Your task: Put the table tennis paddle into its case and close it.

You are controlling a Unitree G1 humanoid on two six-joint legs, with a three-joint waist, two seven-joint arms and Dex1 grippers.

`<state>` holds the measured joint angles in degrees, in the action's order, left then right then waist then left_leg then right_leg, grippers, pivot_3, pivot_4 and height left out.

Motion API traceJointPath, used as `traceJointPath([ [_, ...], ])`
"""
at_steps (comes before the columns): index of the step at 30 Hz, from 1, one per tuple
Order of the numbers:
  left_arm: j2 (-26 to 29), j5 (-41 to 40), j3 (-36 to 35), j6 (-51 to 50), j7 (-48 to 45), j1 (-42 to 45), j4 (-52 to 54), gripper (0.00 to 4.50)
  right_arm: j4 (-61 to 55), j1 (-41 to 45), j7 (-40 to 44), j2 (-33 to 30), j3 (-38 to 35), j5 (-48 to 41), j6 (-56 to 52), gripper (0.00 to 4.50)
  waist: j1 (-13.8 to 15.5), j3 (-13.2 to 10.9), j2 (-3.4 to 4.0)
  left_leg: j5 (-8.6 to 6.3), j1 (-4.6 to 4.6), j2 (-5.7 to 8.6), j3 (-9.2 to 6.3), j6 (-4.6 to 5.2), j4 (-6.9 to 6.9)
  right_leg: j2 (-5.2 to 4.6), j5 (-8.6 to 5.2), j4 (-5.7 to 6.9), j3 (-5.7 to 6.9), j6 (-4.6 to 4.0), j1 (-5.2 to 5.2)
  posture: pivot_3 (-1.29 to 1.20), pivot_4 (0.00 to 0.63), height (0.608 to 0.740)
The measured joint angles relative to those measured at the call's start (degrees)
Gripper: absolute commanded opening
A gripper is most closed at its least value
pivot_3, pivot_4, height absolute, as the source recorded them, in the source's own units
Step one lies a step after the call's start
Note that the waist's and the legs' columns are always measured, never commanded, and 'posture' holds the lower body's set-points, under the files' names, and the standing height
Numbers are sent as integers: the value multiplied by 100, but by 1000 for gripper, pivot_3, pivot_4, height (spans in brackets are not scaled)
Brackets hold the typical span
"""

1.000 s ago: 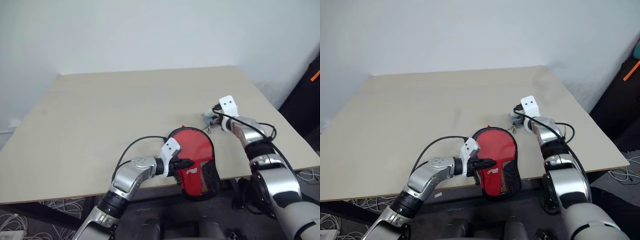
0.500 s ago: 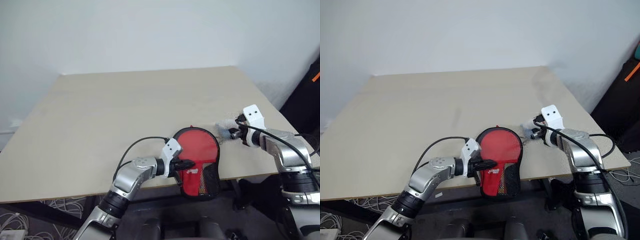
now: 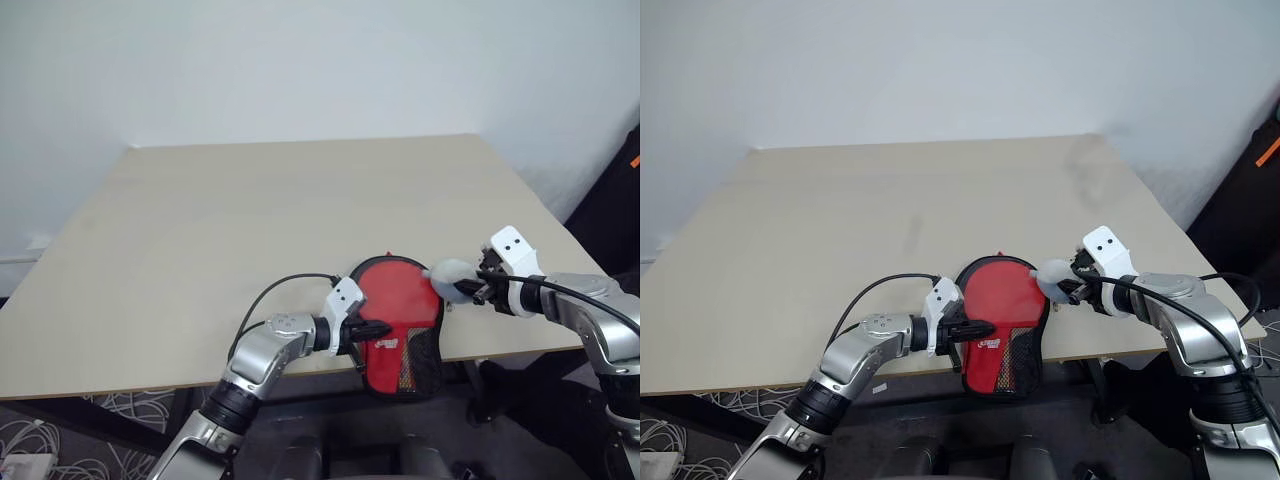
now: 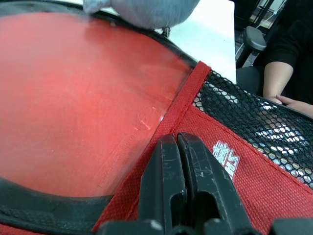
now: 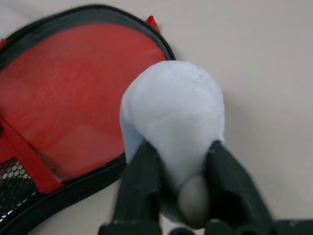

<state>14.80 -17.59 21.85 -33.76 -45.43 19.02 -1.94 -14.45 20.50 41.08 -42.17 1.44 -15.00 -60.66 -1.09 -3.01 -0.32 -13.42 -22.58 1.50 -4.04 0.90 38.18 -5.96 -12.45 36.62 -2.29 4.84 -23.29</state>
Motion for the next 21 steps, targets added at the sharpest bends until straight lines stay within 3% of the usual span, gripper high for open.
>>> traceJointPath([
  [3, -3, 8, -4, 7, -15, 13, -19, 0, 156, 98, 130, -270, 116, -2, 69, 3456, -1, -1, -1, 0, 0, 0, 1, 0, 1, 0, 0, -1, 0, 0, 0, 0, 0, 698],
  [9, -18, 13, -6, 11, -37, 64, -86, 0, 766, 924, 855, -924, 208, -29, 670, 3456, -5, -1, -2, 0, 2, -4, 5, 0, 1, 1, -3, -2, 0, -5, 0, 0, 0, 698],
  [21, -102, 70, -8, 19, -53, 116, -163, 0, 3108, 1830, 1026, -524, 1138, 878, 2265, 3456, 2, 0, -7, 0, 0, 0, 7, 0, 6, 0, 2, -2, -2, -1, 3, 0, 0, 698],
])
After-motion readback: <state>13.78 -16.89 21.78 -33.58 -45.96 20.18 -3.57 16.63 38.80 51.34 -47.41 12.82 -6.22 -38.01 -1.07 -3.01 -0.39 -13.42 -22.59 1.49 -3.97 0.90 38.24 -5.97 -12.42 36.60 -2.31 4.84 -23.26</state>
